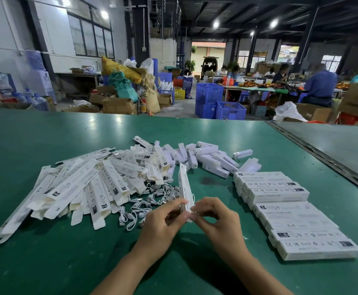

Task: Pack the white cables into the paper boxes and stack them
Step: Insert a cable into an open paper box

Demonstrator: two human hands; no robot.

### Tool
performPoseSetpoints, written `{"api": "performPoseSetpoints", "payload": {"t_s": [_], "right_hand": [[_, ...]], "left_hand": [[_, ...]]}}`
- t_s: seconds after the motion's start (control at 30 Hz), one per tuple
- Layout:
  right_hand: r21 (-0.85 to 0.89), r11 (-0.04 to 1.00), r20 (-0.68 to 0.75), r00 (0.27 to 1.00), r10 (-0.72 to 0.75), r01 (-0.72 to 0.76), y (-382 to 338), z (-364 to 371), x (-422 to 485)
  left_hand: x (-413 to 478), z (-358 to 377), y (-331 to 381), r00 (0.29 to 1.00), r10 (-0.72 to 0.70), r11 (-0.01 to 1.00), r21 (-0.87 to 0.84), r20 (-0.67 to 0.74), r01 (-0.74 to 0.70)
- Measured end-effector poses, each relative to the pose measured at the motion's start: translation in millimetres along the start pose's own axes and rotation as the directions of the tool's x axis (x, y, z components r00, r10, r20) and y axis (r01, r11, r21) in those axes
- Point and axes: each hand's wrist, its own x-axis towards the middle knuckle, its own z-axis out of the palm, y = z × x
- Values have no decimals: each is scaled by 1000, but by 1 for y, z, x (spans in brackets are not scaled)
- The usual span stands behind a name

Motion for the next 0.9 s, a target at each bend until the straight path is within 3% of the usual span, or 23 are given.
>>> {"api": "performPoseSetpoints", "payload": {"t_s": [0.17,0.3,0.37,0.43,0.53,0.6,0.77,0.9], "right_hand": [[14,1000,14,1000,14,-14,-3,1,1],[-1,1000,192,981,-23,23,-3,-9,1],[-123,992,223,975,14,14,2,-11,2],[-230,973,166,984,67,-28,9,-13,4],[-343,934,19,993,116,-103,18,-18,9],[-388,907,-42,987,157,-161,24,-23,11],[-411,902,8,989,149,-133,23,-23,10],[-326,926,27,977,210,-190,17,-18,8]], "left_hand": [[-1,-1,6,999,15,1000,19,46,-15],[-3,1,16,994,-8,989,-143,106,23],[0,-3,21,984,-104,915,-374,144,151],[2,-10,22,964,-163,769,-584,212,259],[5,-19,18,939,-193,655,-675,283,338],[6,-20,15,939,-226,651,-676,261,344],[6,-10,13,951,-306,758,-594,42,269],[3,-10,11,965,-240,658,-714,103,240]]}}
